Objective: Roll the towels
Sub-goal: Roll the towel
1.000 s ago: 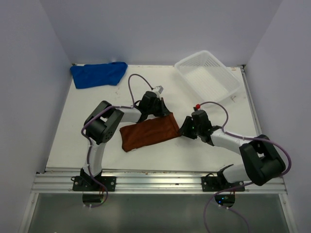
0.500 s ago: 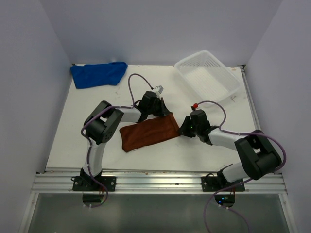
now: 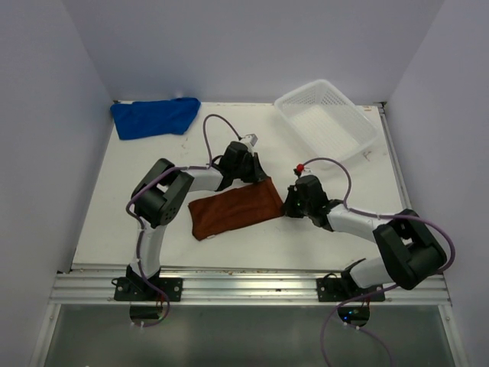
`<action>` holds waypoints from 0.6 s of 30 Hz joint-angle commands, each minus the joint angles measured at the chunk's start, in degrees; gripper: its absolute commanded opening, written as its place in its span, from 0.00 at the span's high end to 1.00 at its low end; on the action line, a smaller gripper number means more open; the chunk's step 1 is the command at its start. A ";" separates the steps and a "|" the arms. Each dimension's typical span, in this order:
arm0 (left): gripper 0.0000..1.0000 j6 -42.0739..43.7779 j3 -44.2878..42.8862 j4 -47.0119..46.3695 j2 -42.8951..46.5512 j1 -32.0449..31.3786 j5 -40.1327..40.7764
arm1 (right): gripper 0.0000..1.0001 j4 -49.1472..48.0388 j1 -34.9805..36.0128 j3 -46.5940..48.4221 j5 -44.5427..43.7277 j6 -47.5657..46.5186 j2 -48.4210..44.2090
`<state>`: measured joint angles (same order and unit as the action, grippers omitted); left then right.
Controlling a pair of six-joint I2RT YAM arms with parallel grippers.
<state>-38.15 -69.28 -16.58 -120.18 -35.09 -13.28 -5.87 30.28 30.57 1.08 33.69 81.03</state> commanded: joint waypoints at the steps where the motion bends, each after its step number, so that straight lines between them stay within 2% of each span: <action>1: 0.83 1.85 -2.70 1.81 3.11 1.08 1.41 | 1.00 5.69 2.06 1.86 -6.08 -5.65 -1.58; 7: 0.74 2.29 -3.94 3.83 4.43 1.17 1.32 | 1.00 12.10 7.68 5.90 -16.45 -8.03 -1.32; 14: 0.57 2.56 -4.64 6.47 7.32 1.43 1.41 | 1.00 14.48 11.46 7.31 -23.05 -7.77 -0.88; 18: 0.53 1.24 -4.38 7.26 9.43 1.43 -0.34 | 1.00 14.83 12.69 7.58 -26.65 -7.50 -0.53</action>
<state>-36.88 -71.81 -10.15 -114.83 -34.13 -12.45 7.16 42.06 35.86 -19.22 26.81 80.60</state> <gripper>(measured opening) 0.461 0.033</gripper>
